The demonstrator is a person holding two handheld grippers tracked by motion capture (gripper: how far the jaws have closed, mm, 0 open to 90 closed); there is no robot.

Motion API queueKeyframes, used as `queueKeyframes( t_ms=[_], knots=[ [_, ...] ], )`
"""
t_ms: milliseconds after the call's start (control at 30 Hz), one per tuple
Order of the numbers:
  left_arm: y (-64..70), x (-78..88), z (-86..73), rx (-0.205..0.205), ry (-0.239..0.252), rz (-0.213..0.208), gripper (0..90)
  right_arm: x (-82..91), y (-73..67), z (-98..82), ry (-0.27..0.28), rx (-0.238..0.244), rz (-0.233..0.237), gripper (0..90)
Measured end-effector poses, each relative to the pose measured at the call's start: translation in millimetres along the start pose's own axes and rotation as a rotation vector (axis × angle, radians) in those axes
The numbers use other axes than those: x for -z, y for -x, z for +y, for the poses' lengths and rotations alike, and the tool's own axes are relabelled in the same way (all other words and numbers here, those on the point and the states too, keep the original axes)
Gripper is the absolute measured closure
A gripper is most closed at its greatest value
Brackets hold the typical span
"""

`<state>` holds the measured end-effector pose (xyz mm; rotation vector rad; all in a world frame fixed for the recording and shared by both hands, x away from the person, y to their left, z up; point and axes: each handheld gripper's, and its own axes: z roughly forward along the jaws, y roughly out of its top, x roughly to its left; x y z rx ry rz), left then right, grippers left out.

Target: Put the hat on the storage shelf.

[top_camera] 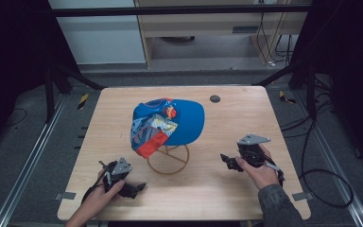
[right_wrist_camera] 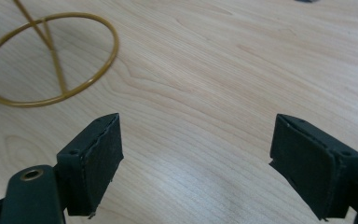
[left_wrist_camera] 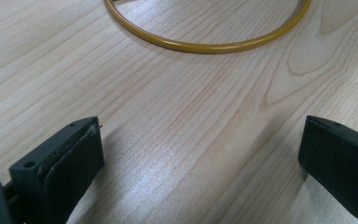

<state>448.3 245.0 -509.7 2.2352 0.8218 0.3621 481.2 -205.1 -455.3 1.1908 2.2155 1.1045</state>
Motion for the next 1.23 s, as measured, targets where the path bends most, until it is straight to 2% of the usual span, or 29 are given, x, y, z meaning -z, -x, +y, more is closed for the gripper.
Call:
queueKeyframes(
  t_ms=[200, 300, 467, 733, 867, 967, 1233],
  knots=[
    [-0.2, 0.0, 0.1, -0.003, 0.0, 0.0, 0.0, -17.0, 5.4, -13.3, -0.023, -0.074, -0.021, 14.1],
    [-0.3, -0.1, 0.2, -0.003, 0.0, 0.0, 0.0, -22.4, 5.6, -18.7, -0.037, -0.09, -0.034, 13.7],
    [-0.3, -0.2, 0.3, -0.003, 0.0, 0.0, 0.0, -27.6, 5.9, -25.1, -0.06, -0.087, -0.047, 12.3],
    [-0.3, -0.2, 0.3, -0.003, 0.0, -0.001, 0.0, -34.6, 1.5, -38.6, -0.077, -0.123, -0.071, 9.4],
    [-0.3, -0.2, 0.3, -0.003, 0.0, -0.001, 0.0, -36.2, -2.6, -42.0, -0.072, -0.105, -0.101, 8.6],
    [-0.3, -0.3, 0.3, -0.003, 0.0, -0.001, 0.0, -37.5, -6.2, -42.5, -0.084, -0.069, -0.127, 7.7],
    [-0.3, -0.2, 0.3, -0.003, 0.0, -0.001, 0.0, -35.2, -12.2, -44.8, -0.082, -0.095, -0.159, 7.3]
  ],
)
